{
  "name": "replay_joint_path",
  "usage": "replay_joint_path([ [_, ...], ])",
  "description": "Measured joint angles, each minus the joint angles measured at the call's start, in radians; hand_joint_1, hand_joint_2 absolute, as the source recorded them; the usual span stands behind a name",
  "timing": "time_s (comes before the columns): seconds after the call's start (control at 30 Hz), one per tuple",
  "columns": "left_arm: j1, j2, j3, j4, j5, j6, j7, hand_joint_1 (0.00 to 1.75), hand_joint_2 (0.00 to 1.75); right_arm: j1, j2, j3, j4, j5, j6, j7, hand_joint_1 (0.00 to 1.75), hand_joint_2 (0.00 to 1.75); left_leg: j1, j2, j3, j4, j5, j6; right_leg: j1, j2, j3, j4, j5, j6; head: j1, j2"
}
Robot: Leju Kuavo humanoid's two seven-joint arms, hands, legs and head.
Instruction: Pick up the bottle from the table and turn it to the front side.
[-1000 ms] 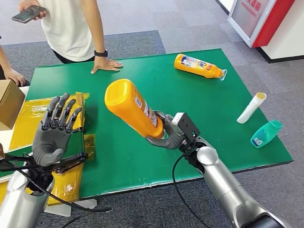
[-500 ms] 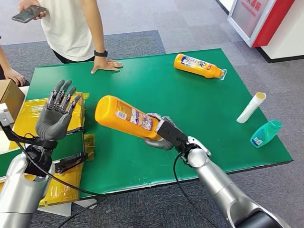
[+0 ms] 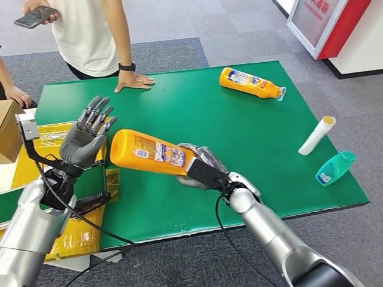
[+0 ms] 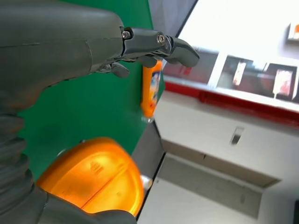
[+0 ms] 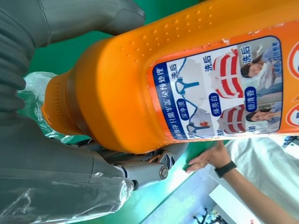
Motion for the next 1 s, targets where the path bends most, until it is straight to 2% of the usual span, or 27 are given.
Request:
replay_joint_path([
  [0.43, -0.014, 0.014, -0.086, 0.033, 0.022, -0.054, 0.005, 0.0, 1.75, -0.065, 0.0, 0.003, 0.004, 0.004, -0.005, -0.002, 1.75, 1.75, 0.0, 0.0, 0.0, 0.0, 0.0, 0.0, 0.0, 0.0, 0.0, 0.0, 0.0, 0.0, 0.0, 0.0],
  [1.0, -0.034, 0.025, -0.114, 0.052, 0.024, -0.061, 0.001, 0.0, 1.75, -0.09, 0.0, 0.005, 0.014, 0.007, 0.004, 0.006, 1.75, 1.75, 0.0, 0.0, -0.001, 0.0, 0.001, 0.0, 0.0, 0.0, -0.001, 0.0, 0.0, 0.0, 0.0, 0.0],
])
